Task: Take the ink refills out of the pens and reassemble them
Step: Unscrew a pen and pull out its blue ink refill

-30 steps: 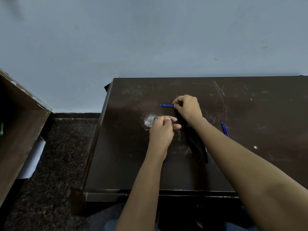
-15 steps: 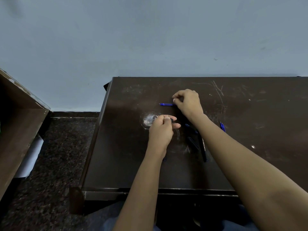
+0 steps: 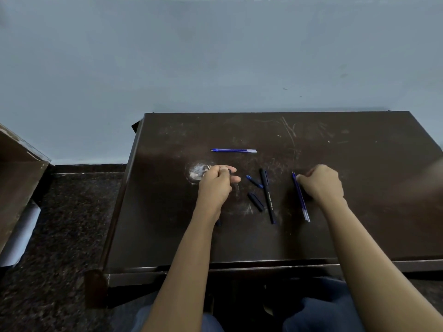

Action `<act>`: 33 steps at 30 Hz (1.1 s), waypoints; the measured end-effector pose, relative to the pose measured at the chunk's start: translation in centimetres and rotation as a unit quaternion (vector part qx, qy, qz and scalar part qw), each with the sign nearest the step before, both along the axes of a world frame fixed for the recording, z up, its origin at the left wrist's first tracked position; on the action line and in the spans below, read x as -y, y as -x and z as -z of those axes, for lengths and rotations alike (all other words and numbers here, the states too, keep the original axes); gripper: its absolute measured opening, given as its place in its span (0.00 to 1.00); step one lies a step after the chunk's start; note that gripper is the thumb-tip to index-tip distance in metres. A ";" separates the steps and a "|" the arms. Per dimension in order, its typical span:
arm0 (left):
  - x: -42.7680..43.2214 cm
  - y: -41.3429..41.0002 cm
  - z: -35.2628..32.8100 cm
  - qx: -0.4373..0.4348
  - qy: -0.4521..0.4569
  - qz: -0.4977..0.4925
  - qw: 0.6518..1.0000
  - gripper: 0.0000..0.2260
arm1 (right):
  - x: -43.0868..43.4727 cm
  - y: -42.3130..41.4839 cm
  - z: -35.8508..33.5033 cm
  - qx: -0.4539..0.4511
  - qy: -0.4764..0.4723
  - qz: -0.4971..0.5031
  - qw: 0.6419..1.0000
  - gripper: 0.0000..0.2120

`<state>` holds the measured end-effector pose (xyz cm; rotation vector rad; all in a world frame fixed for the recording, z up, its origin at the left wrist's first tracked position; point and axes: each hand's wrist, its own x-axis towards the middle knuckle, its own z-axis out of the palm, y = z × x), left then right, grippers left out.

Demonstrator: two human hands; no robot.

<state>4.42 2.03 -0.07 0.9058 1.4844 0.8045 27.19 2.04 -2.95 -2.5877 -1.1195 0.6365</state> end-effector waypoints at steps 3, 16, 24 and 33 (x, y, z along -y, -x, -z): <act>0.1 -0.5 -0.2 -0.002 -0.001 0.006 1.000 0.12 | 1.1 -0.3 0.5 -0.005 0.012 0.014 1.000 0.18; -0.1 -0.5 0.2 -0.019 -0.016 0.000 1.000 0.11 | 0.9 0.1 0.5 -0.050 0.043 0.045 0.997 0.18; 0.1 -0.4 0.1 0.001 -0.016 0.045 0.999 0.15 | 1.1 0.4 -4.4 -0.222 -0.196 0.006 0.955 0.16; 0.6 -0.5 0.9 -0.040 -0.089 0.136 0.986 0.17 | 1.6 6.7 -5.0 -0.457 -0.411 0.009 0.789 0.09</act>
